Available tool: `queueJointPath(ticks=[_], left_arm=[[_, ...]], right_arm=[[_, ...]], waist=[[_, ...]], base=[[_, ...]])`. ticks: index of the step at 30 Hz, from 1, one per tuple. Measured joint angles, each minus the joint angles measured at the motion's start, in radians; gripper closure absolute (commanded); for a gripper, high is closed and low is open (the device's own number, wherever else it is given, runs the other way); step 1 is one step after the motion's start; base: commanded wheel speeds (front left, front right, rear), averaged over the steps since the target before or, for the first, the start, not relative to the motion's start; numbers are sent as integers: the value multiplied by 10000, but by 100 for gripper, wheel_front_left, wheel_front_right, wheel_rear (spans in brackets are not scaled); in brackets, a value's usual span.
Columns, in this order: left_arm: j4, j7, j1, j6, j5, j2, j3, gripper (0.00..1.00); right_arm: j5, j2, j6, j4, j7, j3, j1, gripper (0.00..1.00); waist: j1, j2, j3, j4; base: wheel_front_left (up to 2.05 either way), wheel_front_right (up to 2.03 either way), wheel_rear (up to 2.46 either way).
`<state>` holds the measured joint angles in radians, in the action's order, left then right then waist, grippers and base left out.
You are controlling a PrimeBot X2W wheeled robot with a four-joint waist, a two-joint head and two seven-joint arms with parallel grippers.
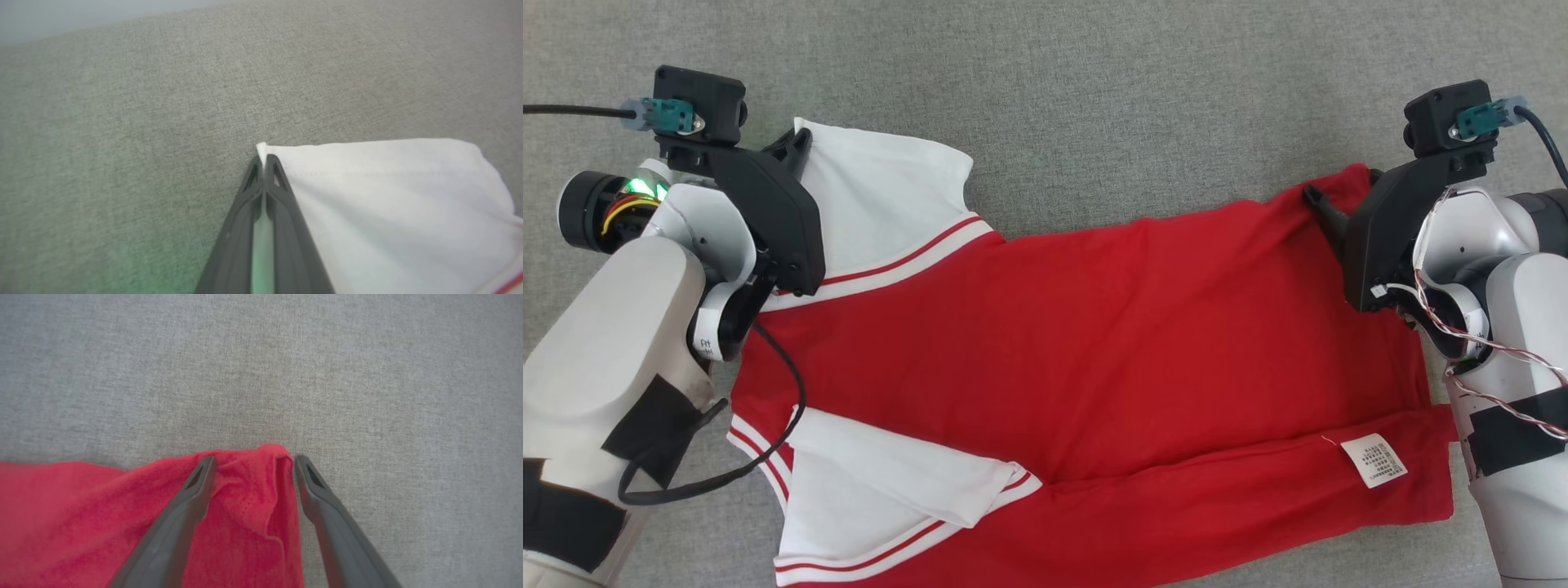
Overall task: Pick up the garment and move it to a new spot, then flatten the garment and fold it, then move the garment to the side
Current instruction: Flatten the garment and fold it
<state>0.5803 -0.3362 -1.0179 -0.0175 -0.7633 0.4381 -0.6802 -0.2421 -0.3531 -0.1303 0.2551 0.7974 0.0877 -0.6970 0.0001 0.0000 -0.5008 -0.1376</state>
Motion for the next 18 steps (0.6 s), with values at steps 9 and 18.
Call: queueJointPath(ticks=[9, 18], left_arm=[[-240, 109, 74, -65, -96, 136, 12, 100], [-504, 1563, 148, -205, 192, 222, 242, 100]], right_arm=[[426, 15, -17, 171, -249, -54, -5, 100], [723, 157, -17, 176, -1103, -433, 142, 100]], waist=[[0, 1, -14, -13], [1, 1, 151, 21]], base=[[0, 0, 0], [0, 0, 0]])
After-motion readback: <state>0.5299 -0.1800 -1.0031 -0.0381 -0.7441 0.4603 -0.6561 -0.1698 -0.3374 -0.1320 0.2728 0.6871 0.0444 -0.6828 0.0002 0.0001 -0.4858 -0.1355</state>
